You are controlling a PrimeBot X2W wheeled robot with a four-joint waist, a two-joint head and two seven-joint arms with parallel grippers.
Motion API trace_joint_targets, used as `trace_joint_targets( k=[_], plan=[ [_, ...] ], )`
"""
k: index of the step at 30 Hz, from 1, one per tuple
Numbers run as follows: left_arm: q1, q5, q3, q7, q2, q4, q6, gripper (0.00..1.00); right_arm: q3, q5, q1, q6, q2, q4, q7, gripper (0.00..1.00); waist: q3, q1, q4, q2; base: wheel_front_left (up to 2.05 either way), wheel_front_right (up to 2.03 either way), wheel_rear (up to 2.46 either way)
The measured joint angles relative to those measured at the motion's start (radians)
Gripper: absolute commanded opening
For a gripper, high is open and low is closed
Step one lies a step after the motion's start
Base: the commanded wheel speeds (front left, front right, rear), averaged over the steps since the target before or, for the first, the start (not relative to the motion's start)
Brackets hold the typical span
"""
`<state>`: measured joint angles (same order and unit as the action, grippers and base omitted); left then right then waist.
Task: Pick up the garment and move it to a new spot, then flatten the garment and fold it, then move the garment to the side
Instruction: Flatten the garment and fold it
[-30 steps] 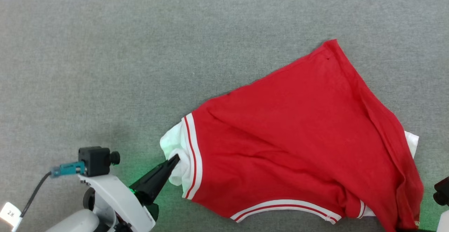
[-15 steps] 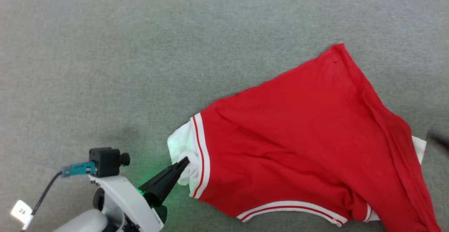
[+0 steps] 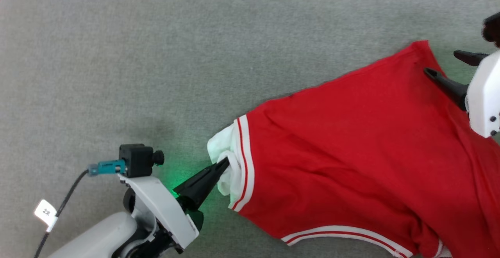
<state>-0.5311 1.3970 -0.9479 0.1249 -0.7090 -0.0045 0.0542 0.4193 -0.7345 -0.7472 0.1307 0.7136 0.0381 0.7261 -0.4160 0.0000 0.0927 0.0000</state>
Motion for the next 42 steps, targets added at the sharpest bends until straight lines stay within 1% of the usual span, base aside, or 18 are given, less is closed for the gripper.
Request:
trace_joint_targets(
  k=[2,5,12,13,14,15,18,21,23,26,28,31,32,33,34,36,39,42],
  plan=[
    [-0.003,0.000,-0.003,0.001,0.011,0.013,0.009,0.00,0.079,0.016,-0.048,0.000,0.012,0.061,-0.013,1.00,-0.011,0.0000,0.012,0.0000,0.00,0.00,0.00],
    [-0.008,-0.002,-0.005,0.007,0.023,0.027,0.019,0.00,0.159,0.027,-0.110,0.000,0.033,0.137,-0.043,1.00,-0.028,0.0000,0.028,0.0000,0.00,0.00,0.00],
    [-0.019,-0.007,-0.001,0.018,0.036,0.045,0.034,0.00,0.278,-0.001,-0.175,0.000,0.053,0.248,-0.112,1.00,-0.063,0.0000,0.047,0.0000,0.00,0.00,0.00],
    [-0.020,-0.007,-0.001,0.021,0.038,0.049,0.035,0.00,0.294,-0.011,-0.186,0.000,0.053,0.259,-0.116,0.80,-0.066,0.0000,0.047,0.0000,0.00,0.00,0.00],
    [-0.021,-0.007,0.000,0.021,0.039,0.053,0.039,0.00,0.309,-0.017,-0.193,0.000,0.052,0.264,-0.123,0.35,-0.068,0.0000,0.046,0.0000,0.00,0.00,0.00],
    [-0.021,-0.007,0.001,0.026,0.040,0.059,0.040,0.00,0.318,-0.028,-0.200,0.000,0.049,0.277,-0.137,0.00,-0.068,0.0000,0.045,0.0000,0.00,0.00,0.00],
    [-0.021,0.000,0.010,0.038,0.046,0.075,0.040,0.00,0.342,-0.066,-0.207,0.000,0.031,0.314,-0.181,0.00,-0.060,0.0000,0.039,0.0000,0.00,0.00,0.00],
    [-0.018,0.008,0.023,0.049,0.041,0.077,0.046,0.00,0.330,-0.093,-0.206,0.001,0.001,0.375,-0.243,0.00,-0.042,0.0000,0.036,0.0000,0.00,0.00,0.00],
    [-0.020,0.034,0.045,0.055,0.030,0.069,0.054,0.00,0.296,-0.101,-0.208,0.001,-0.023,0.440,-0.285,0.00,-0.028,0.0000,0.032,0.0001,0.00,0.00,0.00],
    [-0.054,0.081,0.083,0.040,0.015,0.042,0.065,0.00,0.242,-0.107,-0.233,0.001,-0.059,0.502,-0.333,0.00,-0.006,0.0000,0.027,0.0000,0.00,0.00,0.00],
    [-0.102,0.121,0.117,0.013,0.002,0.028,0.068,0.00,0.205,-0.115,-0.268,0.001,-0.083,0.524,-0.360,0.00,0.003,0.0001,0.022,0.0001,0.00,0.00,0.00],
    [-0.214,0.175,0.176,-0.030,0.009,0.035,0.069,0.00,0.134,-0.127,-0.317,0.001,-0.106,0.562,-0.413,0.00,0.006,0.0000,0.013,0.0001,0.00,0.00,0.00],
    [-0.260,0.189,0.201,-0.038,0.017,0.056,0.068,0.00,0.109,-0.126,-0.337,0.001,-0.115,0.577,-0.431,0.00,0.005,0.0000,0.009,0.0000,0.00,0.00,0.00],
    [-0.308,0.207,0.225,-0.047,0.026,0.085,0.055,0.00,0.087,-0.126,-0.360,0.000,-0.127,0.593,-0.445,0.00,0.003,0.0000,0.005,0.0000,0.00,0.00,0.00],
    [-0.417,0.218,0.271,-0.049,0.051,0.159,0.021,0.00,0.049,-0.120,-0.421,0.000,-0.153,0.614,-0.487,0.00,-0.004,0.0000,-0.005,0.0000,0.00,0.00,0.00],
    [-0.545,0.216,0.308,-0.044,0.084,0.257,-0.016,0.00,0.021,-0.089,-0.493,0.001,-0.173,0.627,-0.548,0.00,-0.015,0.0000,-0.016,0.0000,0.00,0.00,0.00],
    [-0.755,0.152,0.320,-0.041,0.128,0.398,-0.026,0.00,-0.026,-0.043,-0.610,0.001,-0.193,0.669,-0.628,0.00,-0.033,0.0000,-0.033,0.0000,0.00,0.00,0.00],
    [-0.944,0.114,0.341,-0.024,0.178,0.548,-0.034,0.00,-0.048,-0.003,-0.713,0.001,-0.231,0.713,-0.688,0.00,-0.049,0.0000,-0.054,0.0001,0.00,0.00,0.00]
  ],
)
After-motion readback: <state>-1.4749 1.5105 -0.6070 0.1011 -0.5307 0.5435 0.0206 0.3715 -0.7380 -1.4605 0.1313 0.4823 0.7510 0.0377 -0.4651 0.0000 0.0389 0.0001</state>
